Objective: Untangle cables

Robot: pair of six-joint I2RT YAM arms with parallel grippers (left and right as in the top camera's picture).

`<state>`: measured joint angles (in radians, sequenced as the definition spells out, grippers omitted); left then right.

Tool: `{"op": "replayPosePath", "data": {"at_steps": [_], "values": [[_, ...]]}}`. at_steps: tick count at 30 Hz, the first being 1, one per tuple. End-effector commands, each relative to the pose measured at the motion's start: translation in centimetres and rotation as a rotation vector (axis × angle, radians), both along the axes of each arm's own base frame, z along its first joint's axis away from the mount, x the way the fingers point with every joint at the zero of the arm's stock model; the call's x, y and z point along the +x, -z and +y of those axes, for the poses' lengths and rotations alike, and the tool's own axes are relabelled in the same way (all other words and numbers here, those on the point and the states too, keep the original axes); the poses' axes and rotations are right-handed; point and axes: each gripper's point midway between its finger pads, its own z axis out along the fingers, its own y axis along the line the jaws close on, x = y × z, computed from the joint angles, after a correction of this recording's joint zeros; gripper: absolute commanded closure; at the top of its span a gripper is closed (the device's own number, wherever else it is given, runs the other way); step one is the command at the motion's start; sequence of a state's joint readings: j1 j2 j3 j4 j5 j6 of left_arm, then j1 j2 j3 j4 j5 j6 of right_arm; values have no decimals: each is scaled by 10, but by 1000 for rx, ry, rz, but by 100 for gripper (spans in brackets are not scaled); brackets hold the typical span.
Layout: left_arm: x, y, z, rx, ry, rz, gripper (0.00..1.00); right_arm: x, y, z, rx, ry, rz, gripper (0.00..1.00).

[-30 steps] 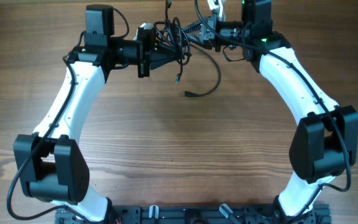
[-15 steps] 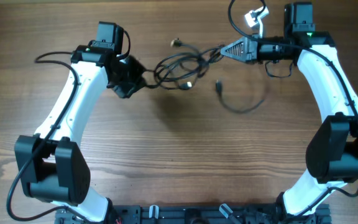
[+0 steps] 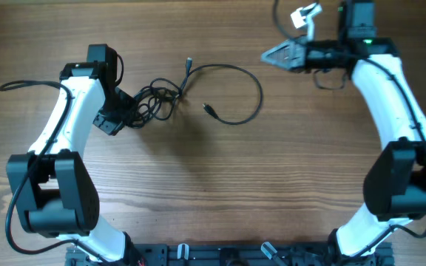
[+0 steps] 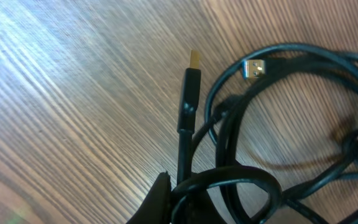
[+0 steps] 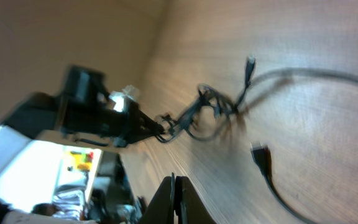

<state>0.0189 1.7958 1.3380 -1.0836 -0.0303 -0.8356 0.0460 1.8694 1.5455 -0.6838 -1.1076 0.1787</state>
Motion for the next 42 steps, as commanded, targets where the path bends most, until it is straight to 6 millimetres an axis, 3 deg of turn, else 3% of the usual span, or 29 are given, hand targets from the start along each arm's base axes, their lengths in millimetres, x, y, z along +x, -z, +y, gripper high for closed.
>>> {"op": "replayPosePath", "data": {"at_steps": [1,3,4,5,7,12,18,21,24,29,34,37,39,42], "values": [[6,-11,-24,-148,171,-29,83,-11,8,30,-139,-16,-21,83],[6,-35,-23,-146,175,-40,51,-16,15,42,-184,-28,-20,83],[6,-44,-23,-145,191,-51,39,-19,19,47,-208,-33,-15,83],[5,-54,-23,-143,202,-62,20,-22,27,51,-254,-31,-5,83],[3,-58,-23,-143,202,-66,17,-27,35,57,-315,-34,-4,81],[11,-44,-32,-136,227,-75,17,-35,51,76,-456,-38,-49,70],[-11,22,-36,-149,228,4,21,-42,53,109,-472,-101,-136,63],[-20,45,-35,-149,232,10,22,-40,56,129,-473,-165,-248,63],[-16,62,-35,-136,311,-42,30,-34,67,151,-477,-239,-382,60],[-20,66,-36,-135,420,-43,30,-15,84,186,-461,-344,-656,44],[-22,66,-35,-137,431,-33,30,6,126,219,-438,-387,-834,30],[-22,66,-36,-135,479,-35,30,20,151,224,-463,-372,-889,26],[-23,66,-47,-157,558,-42,30,33,165,218,-531,-328,-895,24],[-24,66,-58,-158,595,-40,30,29,181,221,-513,-352,-877,25]]}}
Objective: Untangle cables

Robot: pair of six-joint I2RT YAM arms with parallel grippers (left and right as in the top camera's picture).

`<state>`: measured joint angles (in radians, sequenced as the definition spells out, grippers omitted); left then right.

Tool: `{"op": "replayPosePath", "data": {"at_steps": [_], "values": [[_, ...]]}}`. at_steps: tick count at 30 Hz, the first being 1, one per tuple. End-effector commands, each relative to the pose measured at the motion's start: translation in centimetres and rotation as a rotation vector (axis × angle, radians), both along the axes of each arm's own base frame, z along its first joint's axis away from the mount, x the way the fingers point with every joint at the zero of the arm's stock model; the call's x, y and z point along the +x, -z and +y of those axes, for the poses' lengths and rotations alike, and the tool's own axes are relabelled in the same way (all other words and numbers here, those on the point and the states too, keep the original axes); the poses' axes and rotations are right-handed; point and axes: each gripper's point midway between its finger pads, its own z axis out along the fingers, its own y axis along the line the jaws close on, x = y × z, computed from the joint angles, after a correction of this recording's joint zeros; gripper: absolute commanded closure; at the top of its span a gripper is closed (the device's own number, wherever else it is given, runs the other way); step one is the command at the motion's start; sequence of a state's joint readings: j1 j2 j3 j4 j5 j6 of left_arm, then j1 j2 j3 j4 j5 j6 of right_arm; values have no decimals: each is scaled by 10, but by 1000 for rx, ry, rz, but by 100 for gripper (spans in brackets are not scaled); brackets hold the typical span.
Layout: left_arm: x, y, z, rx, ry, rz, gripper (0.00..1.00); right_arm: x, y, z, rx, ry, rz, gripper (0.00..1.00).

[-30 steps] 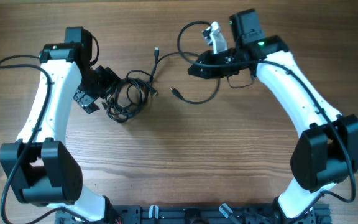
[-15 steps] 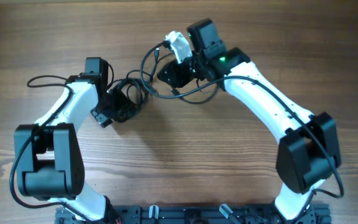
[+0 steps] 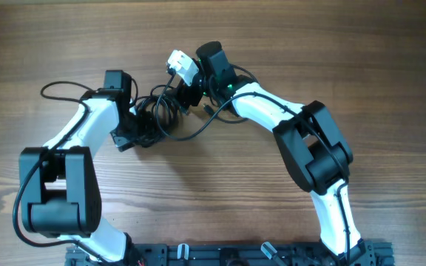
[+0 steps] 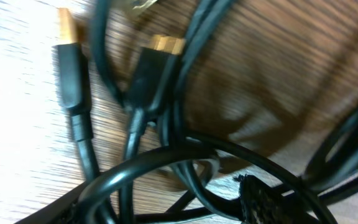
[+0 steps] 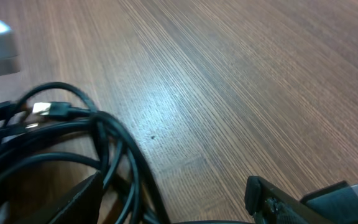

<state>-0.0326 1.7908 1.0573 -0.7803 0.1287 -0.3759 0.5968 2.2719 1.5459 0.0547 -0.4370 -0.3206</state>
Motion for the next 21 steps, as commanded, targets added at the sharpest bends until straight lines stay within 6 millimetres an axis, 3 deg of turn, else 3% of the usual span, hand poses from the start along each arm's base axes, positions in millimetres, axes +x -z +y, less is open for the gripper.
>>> {"op": "replayPosePath", "data": {"at_steps": [1,3,4,5,6,9,12,13,14,16,18,19,21], "values": [[-6,3,-18,-17,91,9,30,0,22,1,-29,-7,5,30],[-8,3,-26,-17,119,12,31,3,25,2,-23,-5,-3,39],[-9,3,-29,-17,128,16,31,4,23,2,-17,-5,-11,54],[-10,3,-31,-17,136,17,31,5,22,3,-13,-5,-17,87],[-11,3,-33,-16,142,18,31,5,21,3,-9,-3,-19,96],[-11,3,-33,-13,132,18,30,11,12,0,7,16,-23,96],[-10,3,-32,-5,125,15,35,32,-42,-30,109,171,61,96],[-8,4,-28,20,94,13,42,42,-71,-51,159,255,106,96],[-7,5,-22,50,49,13,58,47,-93,-72,193,322,145,96],[-5,9,-14,96,-43,16,78,33,-148,-117,260,336,237,96],[-2,17,-6,141,-108,21,85,5,-196,-152,347,259,316,96],[-1,21,-4,154,-124,22,87,-8,-213,-166,400,236,381,96],[2,33,-4,157,-123,29,90,-23,-228,-186,478,222,513,96]]}}
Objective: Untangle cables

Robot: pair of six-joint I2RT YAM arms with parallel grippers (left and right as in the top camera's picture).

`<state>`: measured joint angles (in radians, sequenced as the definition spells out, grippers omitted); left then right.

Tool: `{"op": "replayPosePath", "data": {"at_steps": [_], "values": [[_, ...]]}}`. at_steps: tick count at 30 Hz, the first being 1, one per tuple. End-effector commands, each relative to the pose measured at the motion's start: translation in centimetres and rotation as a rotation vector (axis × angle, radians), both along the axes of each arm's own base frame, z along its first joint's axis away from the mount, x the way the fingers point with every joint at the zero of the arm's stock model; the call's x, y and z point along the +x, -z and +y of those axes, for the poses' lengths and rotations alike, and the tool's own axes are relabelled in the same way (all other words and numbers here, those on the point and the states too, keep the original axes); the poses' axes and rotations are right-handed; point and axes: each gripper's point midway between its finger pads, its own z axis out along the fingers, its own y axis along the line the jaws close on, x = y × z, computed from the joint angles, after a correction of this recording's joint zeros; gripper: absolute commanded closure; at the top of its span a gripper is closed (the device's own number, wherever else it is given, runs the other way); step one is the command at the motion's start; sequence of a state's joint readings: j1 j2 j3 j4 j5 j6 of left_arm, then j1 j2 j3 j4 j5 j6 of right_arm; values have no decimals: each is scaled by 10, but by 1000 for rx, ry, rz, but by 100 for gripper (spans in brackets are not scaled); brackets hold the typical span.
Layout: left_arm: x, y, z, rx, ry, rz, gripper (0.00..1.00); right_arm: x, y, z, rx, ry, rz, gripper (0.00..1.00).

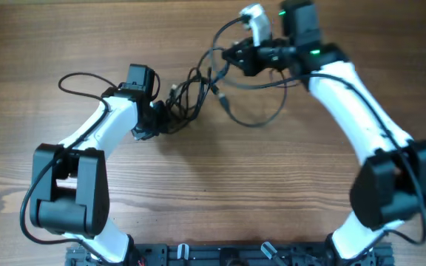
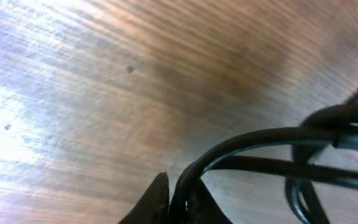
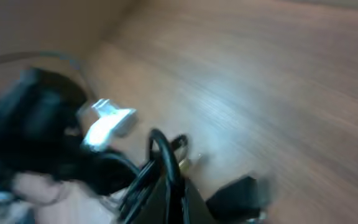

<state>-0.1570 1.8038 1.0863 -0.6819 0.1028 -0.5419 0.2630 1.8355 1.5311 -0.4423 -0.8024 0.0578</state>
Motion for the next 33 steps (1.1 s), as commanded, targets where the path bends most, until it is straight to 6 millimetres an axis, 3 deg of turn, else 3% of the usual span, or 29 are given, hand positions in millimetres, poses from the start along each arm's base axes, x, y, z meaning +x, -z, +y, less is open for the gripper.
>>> {"op": "replayPosePath", "data": {"at_steps": [1,2,4,7,10,12,14,17,18,19,21,22,23,25,26,27,28,29,31,32,33], "values": [[-28,46,36,158,-86,147,91,-9,-63,-42,197,-4,39,96],[-32,52,38,169,-87,172,96,-6,-62,-53,202,19,50,96],[-43,60,51,238,-131,224,96,7,-67,-87,237,94,67,96],[-50,60,74,269,-191,261,96,16,-84,-164,375,214,143,96],[-51,60,92,258,-255,270,96,14,-79,-235,431,372,211,96],[-51,60,94,252,-264,271,96,8,-70,-253,422,414,233,96],[-51,60,86,213,-245,277,96,4,-48,-261,340,484,272,96],[-51,60,66,95,-149,283,96,-5,12,-298,40,730,397,95],[-48,54,56,38,-119,273,96,-17,37,-322,-132,839,454,96],[-42,44,52,12,-108,249,96,-27,50,-339,-242,911,493,96],[-22,14,46,-23,-106,159,96,-42,63,-359,-378,988,540,96],[-16,1,43,-46,-104,122,96,-46,65,-364,-412,1005,552,94],[-5,-22,36,-89,-96,51,87,-50,67,-367,-436,1014,565,82],[6,-51,30,-130,-85,-48,34,-52,68,-366,-437,1012,572,30],[7,-59,30,-131,-83,-72,27,-52,68,-366,-436,1011,575,20],[6,-64,30,-131,-82,-82,14,-51,68,-363,-423,1001,574,13],[4,-64,30,-131,-83,-72,0,-49,67,-358,-399,983,573,11],[0,-62,30,-130,-84,-56,0,-49,67,-354,-397,975,577,0],[-3,-61,30,-129,-85,-40,0,-49,69,-345,-404,950,583,0],[-3,-61,30,-129,-85,-39,0,-50,71,-337,-410,932,590,4],[-3,-61,30,-130,-89,-39,0,-55,82,-317,-426,884,624,17]]}}
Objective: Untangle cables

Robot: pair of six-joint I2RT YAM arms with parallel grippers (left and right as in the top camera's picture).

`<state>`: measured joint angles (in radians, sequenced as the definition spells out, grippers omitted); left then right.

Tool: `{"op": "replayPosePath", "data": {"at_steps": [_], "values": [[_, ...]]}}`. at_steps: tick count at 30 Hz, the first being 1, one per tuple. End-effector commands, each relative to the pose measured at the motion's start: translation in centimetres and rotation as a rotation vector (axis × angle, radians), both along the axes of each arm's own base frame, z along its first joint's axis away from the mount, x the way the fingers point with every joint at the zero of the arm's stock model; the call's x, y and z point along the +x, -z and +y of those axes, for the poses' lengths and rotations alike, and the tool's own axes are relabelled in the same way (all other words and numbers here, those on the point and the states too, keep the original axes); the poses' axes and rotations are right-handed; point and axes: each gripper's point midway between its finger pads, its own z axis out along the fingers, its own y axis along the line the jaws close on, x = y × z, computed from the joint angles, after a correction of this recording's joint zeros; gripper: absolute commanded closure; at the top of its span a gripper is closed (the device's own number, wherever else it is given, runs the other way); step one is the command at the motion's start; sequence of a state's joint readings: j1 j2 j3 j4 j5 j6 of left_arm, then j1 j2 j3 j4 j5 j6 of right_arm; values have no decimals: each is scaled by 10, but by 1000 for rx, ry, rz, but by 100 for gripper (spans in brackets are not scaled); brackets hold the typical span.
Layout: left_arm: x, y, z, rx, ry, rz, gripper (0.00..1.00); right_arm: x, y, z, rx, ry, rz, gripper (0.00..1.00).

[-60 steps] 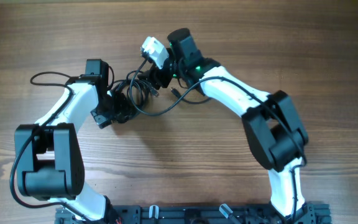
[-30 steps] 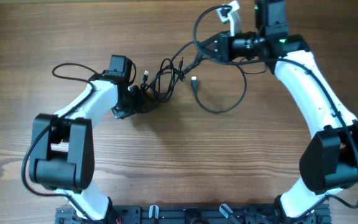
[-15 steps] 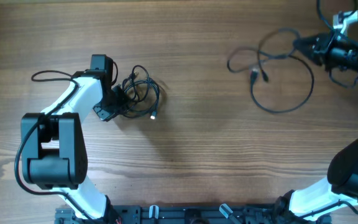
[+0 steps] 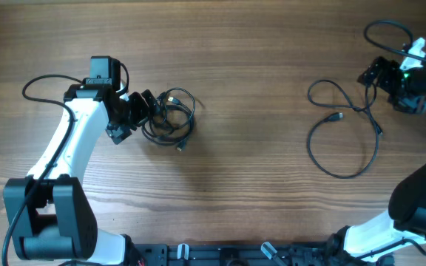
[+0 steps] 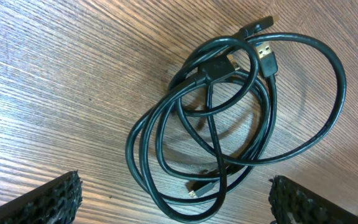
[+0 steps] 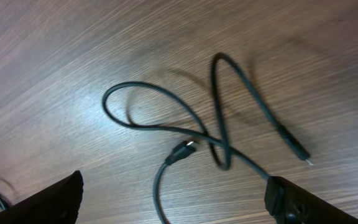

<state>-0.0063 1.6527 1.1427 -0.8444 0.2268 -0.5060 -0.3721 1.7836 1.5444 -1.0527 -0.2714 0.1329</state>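
Observation:
A coil of black cable point(image 5: 211, 68) with a gold USB plug point(image 5: 265, 51) lies on the wooden table, left of centre in the overhead view point(image 4: 170, 112). My left gripper point(image 5: 171, 204) hangs open just above it, at its left side point(image 4: 143, 105), with nothing between the fingers. A single loose black cable point(image 6: 219, 144) lies spread in open loops at the right point(image 4: 336, 117). My right gripper point(image 6: 171, 203) is open over its far right end point(image 4: 371, 74), holding nothing.
The arms' own thin black leads arc at the far left point(image 4: 39, 80) and top right point(image 4: 387, 29). The rig's black base bar point(image 4: 220, 255) runs along the table's near edge. Bare wood point(image 4: 250, 111) separates the coil from the loose cable.
Both grippers were shut on cables, the right one holding a strand up at top centre. Now both are open, one cable lies alone at the right, and the coil rests at the left.
First my left gripper was shut on the tangle at the left, the right one shut and empty at top right. Then the right gripper was open at the tangle. Then it held a strand toward top centre. Now that cable lies separate at the right, both grippers open.

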Motion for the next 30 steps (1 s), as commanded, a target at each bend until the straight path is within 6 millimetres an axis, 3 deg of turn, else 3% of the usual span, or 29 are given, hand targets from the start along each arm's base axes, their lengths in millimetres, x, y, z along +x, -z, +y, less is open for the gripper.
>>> {"op": "replayPosePath", "data": {"at_steps": [1,2,3,4,7,10,12,17,20,22,23,24,26,28,30], "values": [[0,0,-1,-11,3,2,0,-8,9,36,14,-70,47,26],[0,0,-1,-11,4,2,0,-27,40,54,-3,-71,151,50],[0,0,-1,-11,3,2,0,-34,51,58,-18,-65,180,55],[0,0,-1,-11,3,2,0,-41,66,59,-45,-61,209,58],[-3,0,-1,-11,3,13,0,-57,108,37,-168,52,252,64],[-6,1,-1,-10,3,29,0,-31,121,20,-216,96,114,66],[-8,2,-1,-10,3,38,0,-14,119,-2,-316,145,23,80],[-16,3,-1,-10,3,70,0,25,92,-46,-473,239,-189,94],[-19,3,-1,-11,3,84,0,44,63,-86,-522,284,-321,96],[-22,4,-1,-11,3,95,0,56,24,-117,-501,265,-370,96],[-22,4,-1,-11,3,95,0,61,8,-117,-443,224,-383,90],[-22,4,-1,-11,3,94,0,65,-12,-106,-340,179,-383,76],[-21,3,-1,-11,3,90,0,62,-40,-79,-211,112,-350,60],[-21,3,-1,-11,3,90,0,50,-37,-52,-137,67,-267,31],[-20,3,-1,-11,3,88,0,28,-12,-15,-77,10,-123,15]]}}
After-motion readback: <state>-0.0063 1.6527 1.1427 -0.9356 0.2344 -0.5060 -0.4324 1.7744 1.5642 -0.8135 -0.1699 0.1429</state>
